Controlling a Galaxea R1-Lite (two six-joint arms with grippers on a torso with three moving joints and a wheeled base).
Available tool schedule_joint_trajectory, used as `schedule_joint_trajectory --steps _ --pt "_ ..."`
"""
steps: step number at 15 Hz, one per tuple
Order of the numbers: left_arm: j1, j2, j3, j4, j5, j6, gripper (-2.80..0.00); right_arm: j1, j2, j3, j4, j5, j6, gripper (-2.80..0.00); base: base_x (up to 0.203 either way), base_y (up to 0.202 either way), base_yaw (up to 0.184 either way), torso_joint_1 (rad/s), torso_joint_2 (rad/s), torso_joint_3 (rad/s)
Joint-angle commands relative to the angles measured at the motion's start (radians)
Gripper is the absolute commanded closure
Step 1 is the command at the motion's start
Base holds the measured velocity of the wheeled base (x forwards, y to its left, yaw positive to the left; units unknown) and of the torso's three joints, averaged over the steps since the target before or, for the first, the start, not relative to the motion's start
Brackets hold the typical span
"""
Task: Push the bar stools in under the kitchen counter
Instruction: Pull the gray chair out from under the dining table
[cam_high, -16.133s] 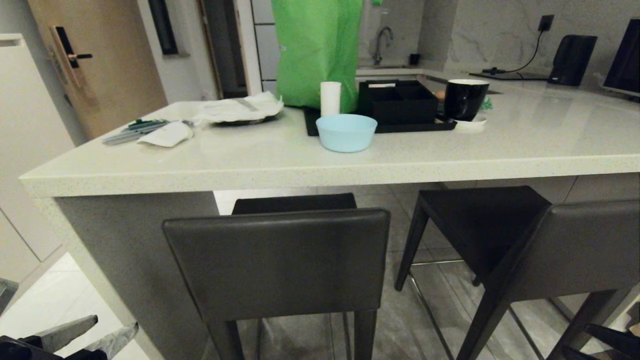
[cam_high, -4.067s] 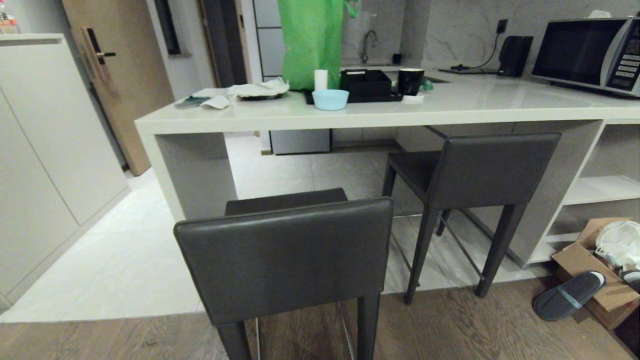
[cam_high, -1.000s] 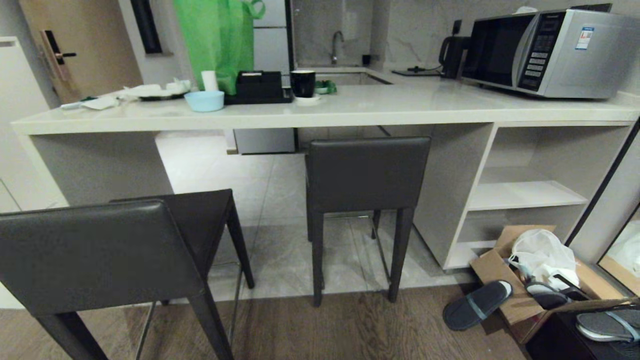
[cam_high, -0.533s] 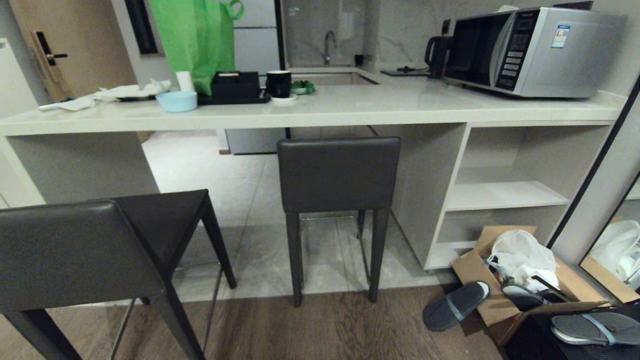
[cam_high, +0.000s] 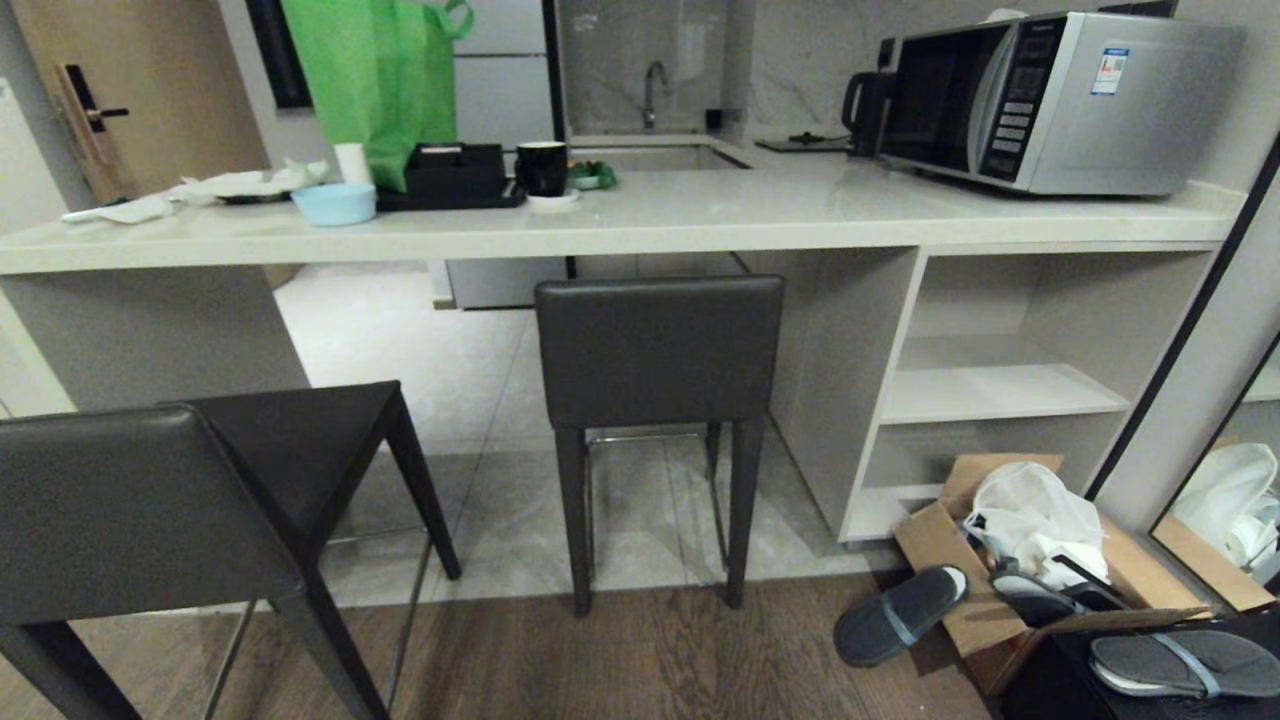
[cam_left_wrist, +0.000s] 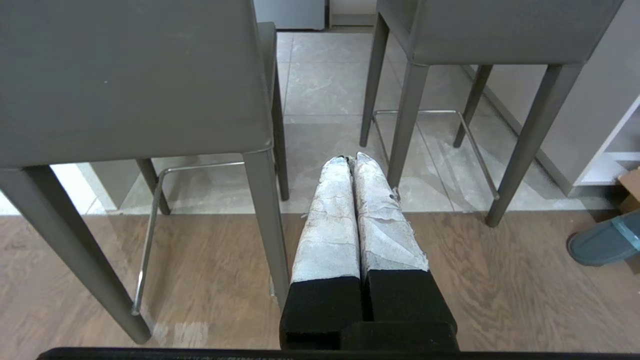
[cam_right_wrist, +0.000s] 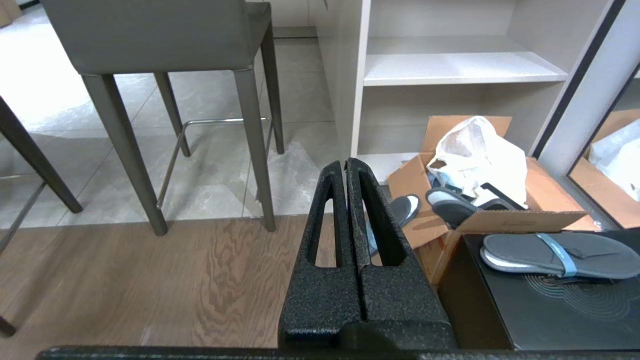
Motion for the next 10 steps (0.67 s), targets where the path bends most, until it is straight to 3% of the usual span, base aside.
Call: schedule_joint_trajectory --steps 1,5,10 --pt "0.0 0.0 0.0 0.001 0.0 0.0 0.0 0.0 0.001 0.0 0.0 0.0 0.0 0.0 0.0 0.0 0.0 0.0 0.0 0.0" --pt "0.0 0.0 0.0 0.001 0.0 0.0 0.0 0.0 0.001 0.0 0.0 0.0 0.0 0.0 0.028 0.0 0.001 0.0 0.0 0.002" --pt "0.0 0.0 0.0 0.001 0.0 0.0 0.0 0.0 0.001 0.0 0.0 0.0 0.0 0.0 0.193 0.0 -0.001 0.003 0.0 -0.001"
